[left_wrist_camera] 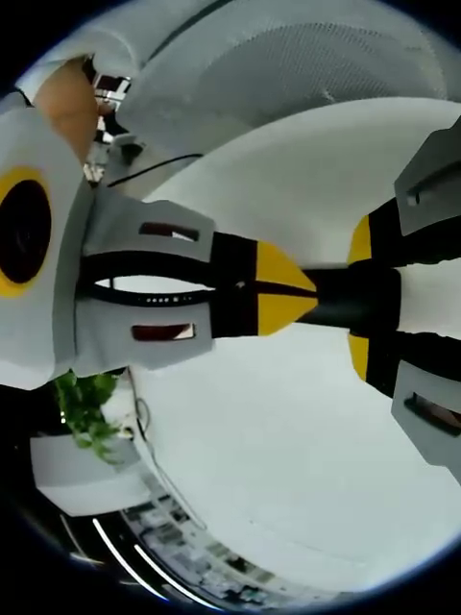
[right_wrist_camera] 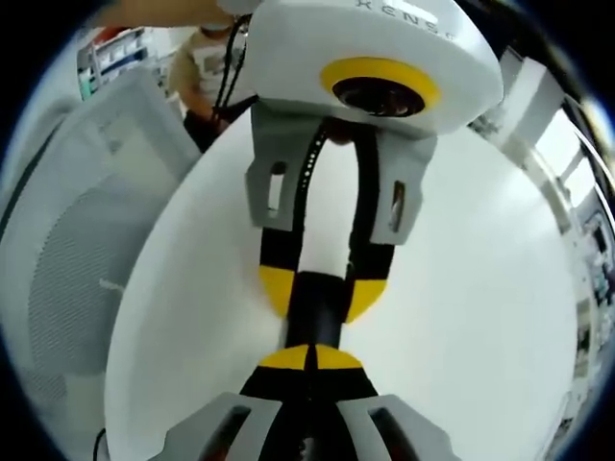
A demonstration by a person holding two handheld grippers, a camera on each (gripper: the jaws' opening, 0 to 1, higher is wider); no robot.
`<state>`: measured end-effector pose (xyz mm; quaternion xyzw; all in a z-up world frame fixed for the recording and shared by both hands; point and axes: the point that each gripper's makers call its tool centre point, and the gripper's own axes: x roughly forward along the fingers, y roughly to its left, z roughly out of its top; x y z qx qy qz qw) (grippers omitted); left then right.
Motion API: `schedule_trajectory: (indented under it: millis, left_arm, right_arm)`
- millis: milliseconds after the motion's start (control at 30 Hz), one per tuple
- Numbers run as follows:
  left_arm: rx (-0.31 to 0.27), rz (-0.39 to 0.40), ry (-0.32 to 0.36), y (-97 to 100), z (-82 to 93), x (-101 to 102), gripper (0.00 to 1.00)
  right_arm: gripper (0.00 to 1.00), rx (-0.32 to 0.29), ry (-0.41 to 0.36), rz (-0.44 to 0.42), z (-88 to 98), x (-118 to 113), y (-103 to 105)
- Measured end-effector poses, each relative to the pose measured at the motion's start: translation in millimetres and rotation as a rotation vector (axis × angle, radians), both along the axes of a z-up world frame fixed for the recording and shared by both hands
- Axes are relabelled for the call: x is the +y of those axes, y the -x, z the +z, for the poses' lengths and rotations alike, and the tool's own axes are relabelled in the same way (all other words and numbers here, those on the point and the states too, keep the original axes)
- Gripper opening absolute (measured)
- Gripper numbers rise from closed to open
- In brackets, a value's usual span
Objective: Press the specified remote control buttons in sequence, fully releasing each button before pressing the next.
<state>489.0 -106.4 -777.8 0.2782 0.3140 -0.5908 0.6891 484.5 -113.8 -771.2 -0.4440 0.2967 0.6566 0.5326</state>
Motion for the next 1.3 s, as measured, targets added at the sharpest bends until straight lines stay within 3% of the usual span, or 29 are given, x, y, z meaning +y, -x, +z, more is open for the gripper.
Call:
schedule_trajectory:
  millis: [533, 900, 1300]
  left_arm:
    - [-0.003, 0.001, -0.004, 0.3, 0.3, 0, 0.24]
    - [-0.003, 0.002, -0.006, -0.5, 0.4, 0, 0.24]
    - [-0.003, 0.002, -0.002, 0.0, 0.7, 0, 0.24]
  right_arm:
    - [0.00, -0.024, 0.007, 0.015, 2.1, 0, 2]
    - [0.00, -0.042, -0.057, -0.011, 18.1, 3, -1]
    - [0.00, -0.040, -0.078, -0.027, 21.3, 2, -1]
